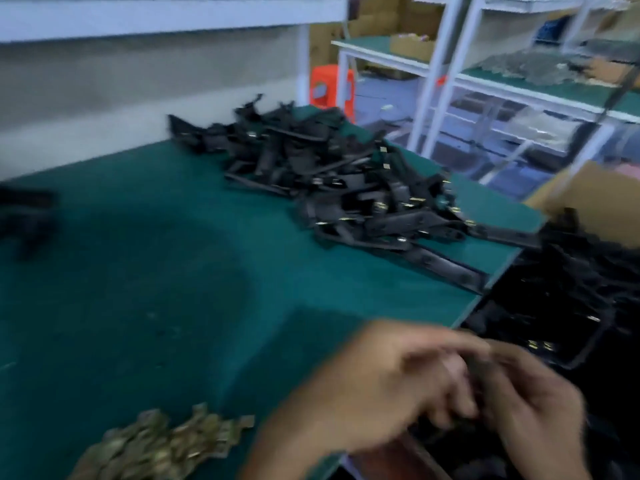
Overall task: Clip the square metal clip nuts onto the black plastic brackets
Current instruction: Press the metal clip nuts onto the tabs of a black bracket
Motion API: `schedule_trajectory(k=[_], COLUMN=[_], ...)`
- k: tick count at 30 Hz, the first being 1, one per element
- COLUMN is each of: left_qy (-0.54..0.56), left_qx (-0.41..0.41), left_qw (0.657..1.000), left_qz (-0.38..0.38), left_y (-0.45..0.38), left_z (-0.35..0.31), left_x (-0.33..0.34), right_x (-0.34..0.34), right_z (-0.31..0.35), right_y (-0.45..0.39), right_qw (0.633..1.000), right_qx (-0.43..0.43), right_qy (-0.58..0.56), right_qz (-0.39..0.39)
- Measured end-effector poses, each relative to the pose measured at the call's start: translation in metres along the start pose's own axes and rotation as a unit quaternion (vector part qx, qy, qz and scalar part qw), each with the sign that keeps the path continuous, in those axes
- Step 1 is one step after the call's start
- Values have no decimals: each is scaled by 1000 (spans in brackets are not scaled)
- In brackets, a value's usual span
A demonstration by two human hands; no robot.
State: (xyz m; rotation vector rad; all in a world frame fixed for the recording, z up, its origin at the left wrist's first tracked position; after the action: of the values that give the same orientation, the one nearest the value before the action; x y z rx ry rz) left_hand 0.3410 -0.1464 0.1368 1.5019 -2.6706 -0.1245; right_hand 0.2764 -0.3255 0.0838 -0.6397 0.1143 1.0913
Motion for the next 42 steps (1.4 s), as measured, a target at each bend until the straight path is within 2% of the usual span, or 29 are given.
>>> schedule_trajectory(k=[1, 2, 4, 5, 8, 9, 12, 15, 20, 25, 30, 33, 36, 40, 42], left_qy=[-3, 29, 50, 85, 263, 305, 327, 309, 263, 272, 268, 265, 265, 293, 314], left_qx=[32, 75, 91, 100, 69, 57, 60, 71, 79, 80, 76, 71, 69, 80, 72], left_qw=[999, 988, 919, 881, 812, 795, 788, 787, 795, 803, 809, 810, 808, 817, 822], left_qz=[-32, -130, -381, -454, -516, -521, -518, -529, -541, -524, -518, -519, -521, -490, -470], left_y=[26, 48, 104, 131, 182, 194, 202, 192, 188, 188, 186, 186, 186, 183, 178], left_z=[-15, -20, -17, -6, 44, 57, 73, 68, 71, 73, 74, 75, 76, 75, 75], left_x=[-52, -97, -209, -248, -309, -322, -333, -340, -345, -348, -347, -347, -348, -345, -343], right_x=[7, 24, 71, 97, 182, 212, 314, 422, 571, 639, 649, 633, 600, 528, 491], right_z=[16, 40, 89, 107, 147, 157, 182, 212, 245, 264, 263, 257, 258, 266, 265], right_y=[-2, -5, -10, -11, -9, -10, -20, -41, -70, -80, -102, -109, -111, -106, -92], right_qw=[998, 994, 977, 965, 913, 894, 852, 854, 888, 857, 874, 855, 811, 754, 731], right_qx=[-46, -87, -188, -218, -245, -245, -267, -269, -267, -280, -198, -195, -299, -494, -537], right_qy=[-27, -59, -93, -119, -208, -215, -178, -146, -34, 30, -12, -27, 47, 119, 102], right_qz=[-29, 1, 48, 88, 253, 308, 414, 421, 373, 431, 443, 481, 501, 416, 408])
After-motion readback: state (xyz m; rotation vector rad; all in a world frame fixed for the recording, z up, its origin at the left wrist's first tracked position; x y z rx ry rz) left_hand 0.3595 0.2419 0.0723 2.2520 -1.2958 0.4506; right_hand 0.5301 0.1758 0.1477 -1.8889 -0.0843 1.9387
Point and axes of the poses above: each hand's wrist, its own y-axis away from the middle knuckle, its own x-axis out of the palm, z = x × y, the point moved 6 cm from there along -y, towards the middle knuckle, and after that the axes turned 15 degrees about -x, right-handed, at the moved point
